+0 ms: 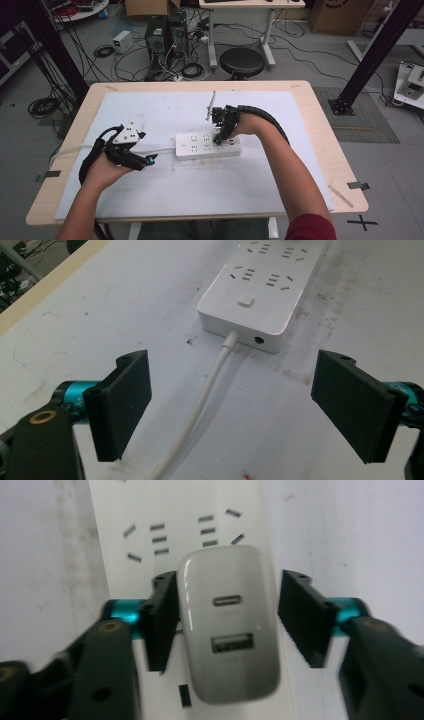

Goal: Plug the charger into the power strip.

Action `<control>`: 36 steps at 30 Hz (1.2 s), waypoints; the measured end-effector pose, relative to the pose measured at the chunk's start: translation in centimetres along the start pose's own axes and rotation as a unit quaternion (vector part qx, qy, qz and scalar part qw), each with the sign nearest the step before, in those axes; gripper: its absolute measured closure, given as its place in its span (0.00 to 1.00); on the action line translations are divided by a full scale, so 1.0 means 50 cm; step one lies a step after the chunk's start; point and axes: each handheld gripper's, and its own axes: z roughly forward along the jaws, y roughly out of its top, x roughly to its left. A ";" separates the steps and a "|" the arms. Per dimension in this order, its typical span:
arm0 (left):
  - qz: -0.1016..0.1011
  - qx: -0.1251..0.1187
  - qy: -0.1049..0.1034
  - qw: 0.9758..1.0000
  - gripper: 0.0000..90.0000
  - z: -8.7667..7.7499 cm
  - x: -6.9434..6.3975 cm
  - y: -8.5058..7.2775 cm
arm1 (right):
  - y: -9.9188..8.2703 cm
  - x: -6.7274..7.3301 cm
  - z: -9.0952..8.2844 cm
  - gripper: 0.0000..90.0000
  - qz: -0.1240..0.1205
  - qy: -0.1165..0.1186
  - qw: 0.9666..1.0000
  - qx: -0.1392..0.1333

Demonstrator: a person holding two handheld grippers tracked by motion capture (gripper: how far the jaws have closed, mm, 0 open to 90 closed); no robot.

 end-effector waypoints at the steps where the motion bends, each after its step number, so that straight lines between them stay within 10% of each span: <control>1: 0.000 -0.001 0.000 1.000 0.18 0.000 0.000 0.000 | -0.005 0.001 -0.008 0.47 0.008 0.003 1.000 -0.012; 5: 0.002 -0.005 0.000 1.000 0.18 -0.002 0.002 0.004 | -0.030 0.018 -0.046 0.37 0.033 -0.007 0.997 -0.064; 9: 0.004 -0.017 0.000 1.000 0.18 -0.007 0.002 0.012 | -0.066 0.041 -0.089 0.32 0.069 -0.021 0.988 -0.137; 17: 0.005 -0.060 -0.014 0.998 0.18 -0.016 -0.005 0.024 | -0.152 0.108 -0.143 0.26 0.126 -0.043 0.957 -0.258; 26: -0.006 -0.091 -0.032 0.995 0.18 -0.004 0.000 0.015 | -0.243 0.182 -0.142 0.23 0.171 -0.083 0.926 -0.327; 36: -0.012 -0.106 -0.028 0.994 0.18 -0.001 0.002 0.006 | -0.279 0.217 -0.131 0.23 0.177 -0.098 0.916 -0.347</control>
